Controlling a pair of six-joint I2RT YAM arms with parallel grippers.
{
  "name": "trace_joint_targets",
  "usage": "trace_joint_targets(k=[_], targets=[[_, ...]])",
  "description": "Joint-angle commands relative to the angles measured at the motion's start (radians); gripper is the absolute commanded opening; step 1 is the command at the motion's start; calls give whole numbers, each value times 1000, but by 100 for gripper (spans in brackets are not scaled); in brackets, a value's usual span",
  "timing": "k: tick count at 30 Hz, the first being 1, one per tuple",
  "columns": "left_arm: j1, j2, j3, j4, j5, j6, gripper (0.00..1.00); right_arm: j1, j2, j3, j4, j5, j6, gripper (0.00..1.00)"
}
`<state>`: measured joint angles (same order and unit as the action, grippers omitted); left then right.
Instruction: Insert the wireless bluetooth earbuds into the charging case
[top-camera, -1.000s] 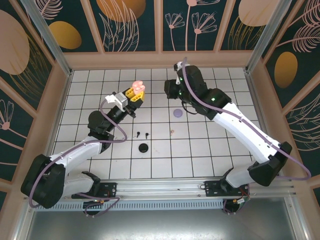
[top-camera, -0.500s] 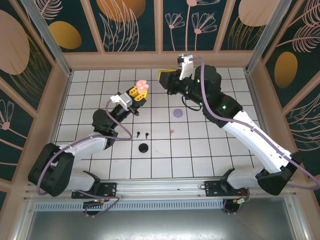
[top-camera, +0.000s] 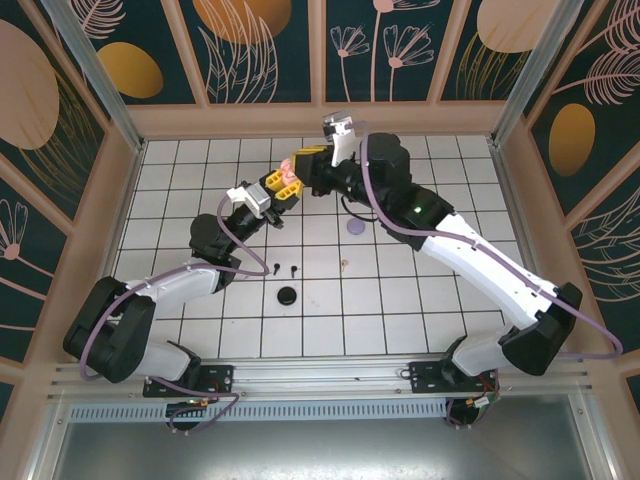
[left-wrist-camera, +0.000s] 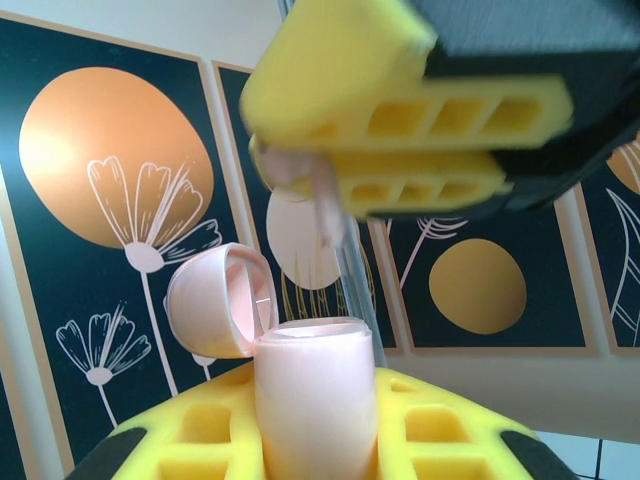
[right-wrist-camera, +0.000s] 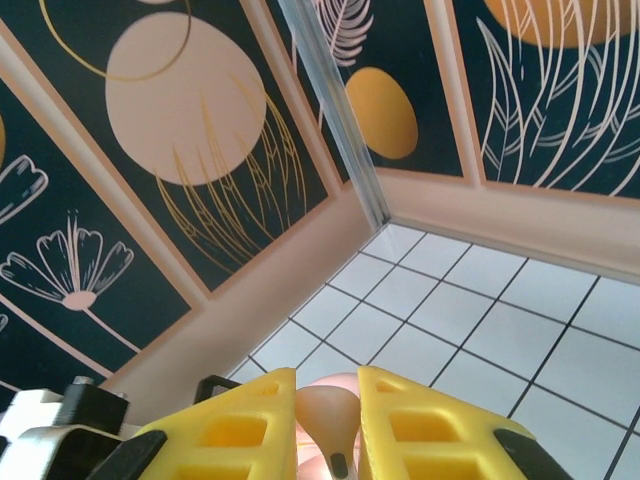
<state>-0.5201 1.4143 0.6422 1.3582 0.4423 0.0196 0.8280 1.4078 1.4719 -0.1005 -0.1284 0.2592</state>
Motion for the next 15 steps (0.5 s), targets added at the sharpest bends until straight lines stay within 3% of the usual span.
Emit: trace_joint_targets(k=[1, 15], targets=[[-7, 0, 31, 47, 17, 13, 0, 13, 15, 17, 41, -17, -24, 18], [-7, -2, 44, 40, 16, -29, 0, 13, 4, -26, 54, -13, -14, 18]])
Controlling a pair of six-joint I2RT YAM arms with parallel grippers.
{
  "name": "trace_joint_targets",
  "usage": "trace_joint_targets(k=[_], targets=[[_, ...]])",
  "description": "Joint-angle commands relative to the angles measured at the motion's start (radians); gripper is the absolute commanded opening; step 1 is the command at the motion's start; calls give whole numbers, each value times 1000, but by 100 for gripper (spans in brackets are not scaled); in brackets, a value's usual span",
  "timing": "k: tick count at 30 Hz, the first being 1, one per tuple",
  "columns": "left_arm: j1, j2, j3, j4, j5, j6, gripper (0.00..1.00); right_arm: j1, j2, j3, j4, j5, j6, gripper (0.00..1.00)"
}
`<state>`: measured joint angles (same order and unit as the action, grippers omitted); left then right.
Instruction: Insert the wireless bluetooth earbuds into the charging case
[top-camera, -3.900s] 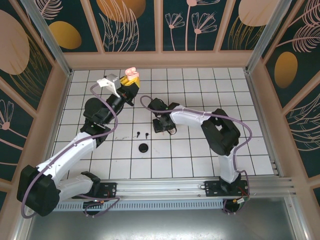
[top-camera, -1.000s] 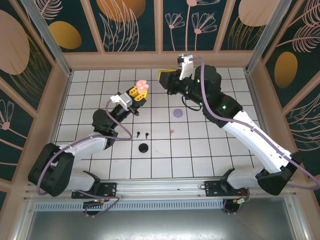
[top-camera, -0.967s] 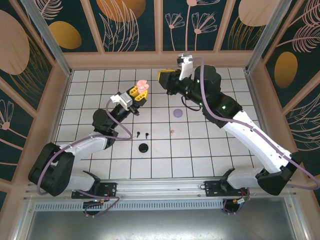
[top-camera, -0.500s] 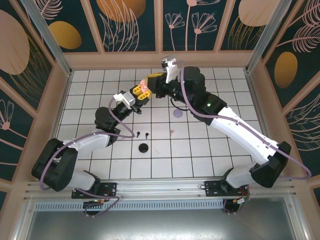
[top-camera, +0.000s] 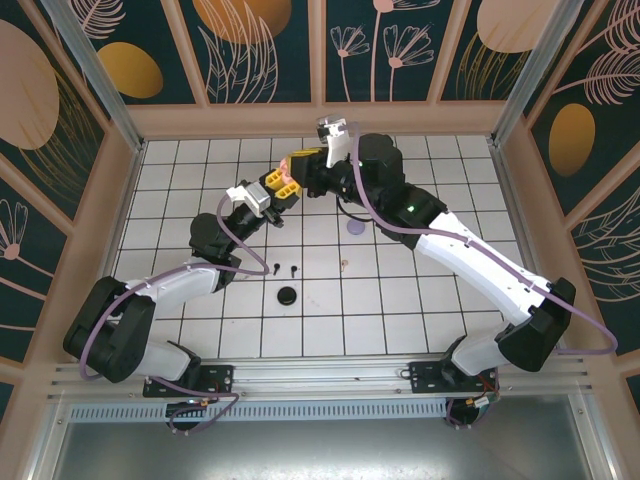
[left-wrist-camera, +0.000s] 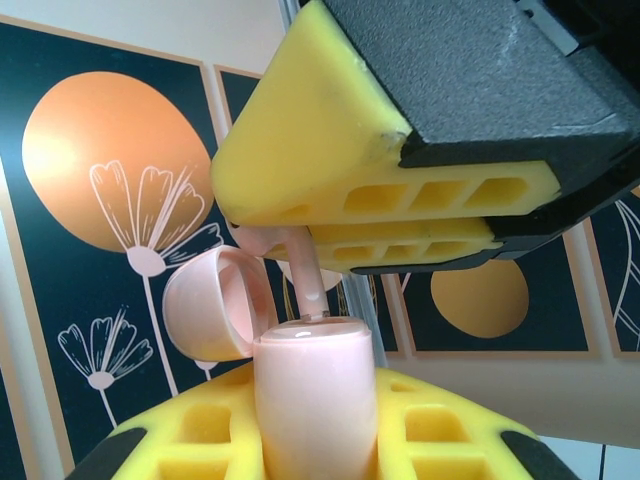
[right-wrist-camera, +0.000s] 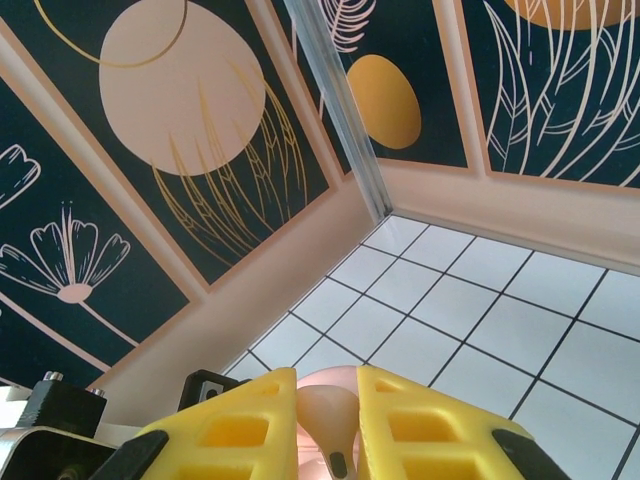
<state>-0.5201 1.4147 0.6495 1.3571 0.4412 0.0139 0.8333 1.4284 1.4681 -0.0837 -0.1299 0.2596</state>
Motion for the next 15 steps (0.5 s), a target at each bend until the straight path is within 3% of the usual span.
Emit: trace_joint_targets(k=[1, 15], targets=[[-8, -2, 38, 43, 17, -32, 0, 9, -20, -29, 40, -11, -14, 18], [-8, 0, 60, 76, 19, -123, 0, 25, -36, -92, 45, 4, -27, 17]])
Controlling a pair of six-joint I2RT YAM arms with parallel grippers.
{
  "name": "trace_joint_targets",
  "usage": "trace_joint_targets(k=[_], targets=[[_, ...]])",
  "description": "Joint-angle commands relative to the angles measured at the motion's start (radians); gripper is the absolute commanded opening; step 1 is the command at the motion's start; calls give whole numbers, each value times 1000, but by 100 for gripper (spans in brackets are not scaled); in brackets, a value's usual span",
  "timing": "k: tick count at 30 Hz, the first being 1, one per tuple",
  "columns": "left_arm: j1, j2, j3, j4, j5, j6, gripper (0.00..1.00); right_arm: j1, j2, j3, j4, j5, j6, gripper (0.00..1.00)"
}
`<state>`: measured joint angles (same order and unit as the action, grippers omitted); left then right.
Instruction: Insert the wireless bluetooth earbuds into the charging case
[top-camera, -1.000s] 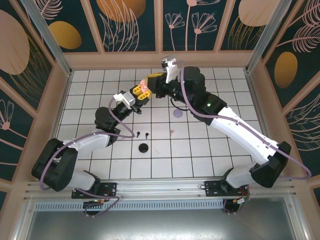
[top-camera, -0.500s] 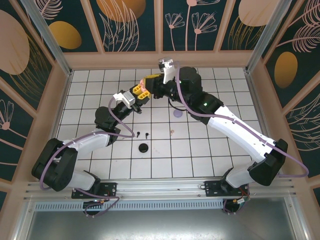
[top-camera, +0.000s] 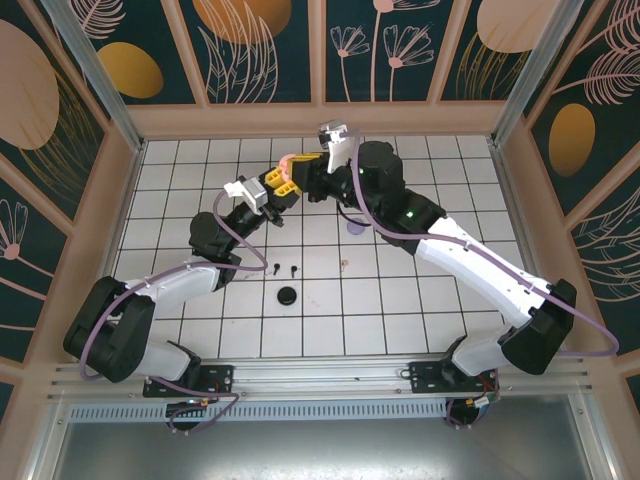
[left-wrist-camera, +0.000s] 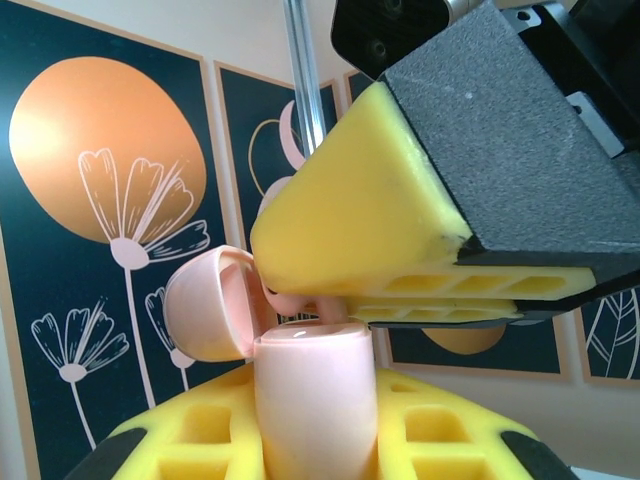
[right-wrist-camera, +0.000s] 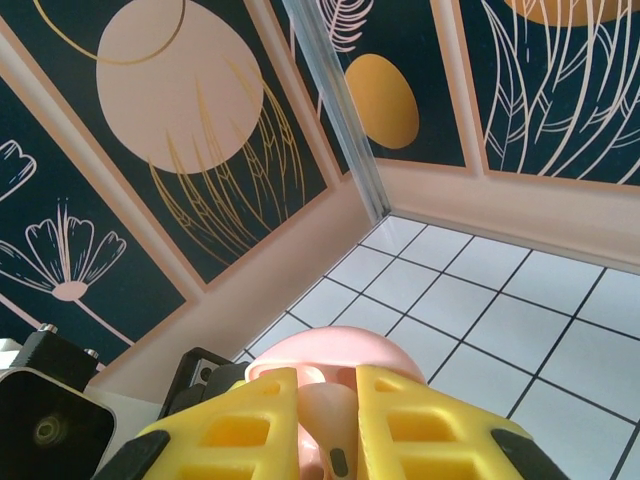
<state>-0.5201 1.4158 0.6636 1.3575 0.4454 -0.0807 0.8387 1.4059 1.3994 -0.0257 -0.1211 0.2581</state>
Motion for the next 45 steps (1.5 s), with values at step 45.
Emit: trace_joint_targets(k=[45], targets=[[-11, -17, 38, 11, 54, -5, 0, 23, -101, -68, 138, -9, 67, 13]])
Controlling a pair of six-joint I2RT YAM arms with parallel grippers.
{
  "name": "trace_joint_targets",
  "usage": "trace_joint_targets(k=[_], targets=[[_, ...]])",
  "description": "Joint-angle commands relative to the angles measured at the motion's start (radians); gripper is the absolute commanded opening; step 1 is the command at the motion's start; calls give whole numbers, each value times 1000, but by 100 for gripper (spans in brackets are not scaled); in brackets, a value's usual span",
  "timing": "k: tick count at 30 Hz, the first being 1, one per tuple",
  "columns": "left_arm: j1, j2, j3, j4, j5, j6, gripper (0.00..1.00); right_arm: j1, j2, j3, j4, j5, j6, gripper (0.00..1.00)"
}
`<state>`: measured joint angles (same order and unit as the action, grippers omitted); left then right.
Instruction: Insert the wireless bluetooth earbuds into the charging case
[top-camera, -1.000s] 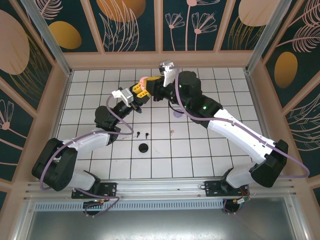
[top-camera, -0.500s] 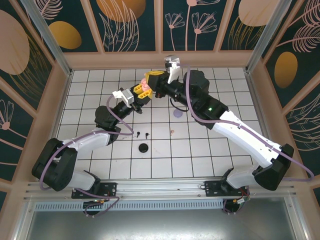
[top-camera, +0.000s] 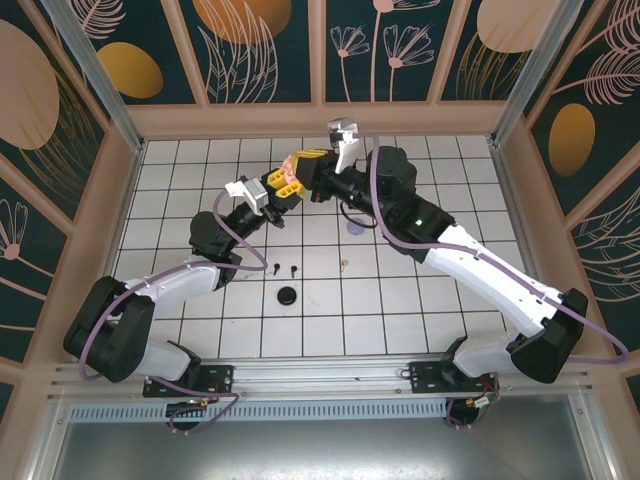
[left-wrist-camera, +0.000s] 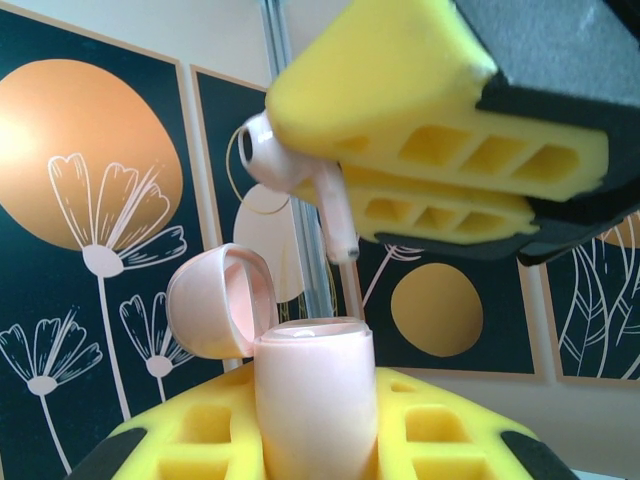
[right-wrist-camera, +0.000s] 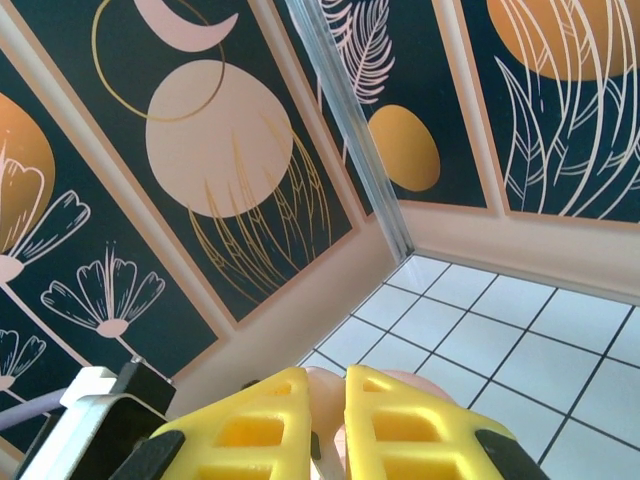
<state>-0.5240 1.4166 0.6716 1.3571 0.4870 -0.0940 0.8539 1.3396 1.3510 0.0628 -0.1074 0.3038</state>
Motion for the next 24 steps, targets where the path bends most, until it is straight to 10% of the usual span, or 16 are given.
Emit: trace_joint_targets(k=[1, 24], targets=[[-7, -18, 30, 11, 13, 8, 0, 9, -34, -24, 49, -23, 23, 13], [-7, -34, 45, 6, 21, -10, 0, 9, -49, -103, 11, 23, -81, 12]])
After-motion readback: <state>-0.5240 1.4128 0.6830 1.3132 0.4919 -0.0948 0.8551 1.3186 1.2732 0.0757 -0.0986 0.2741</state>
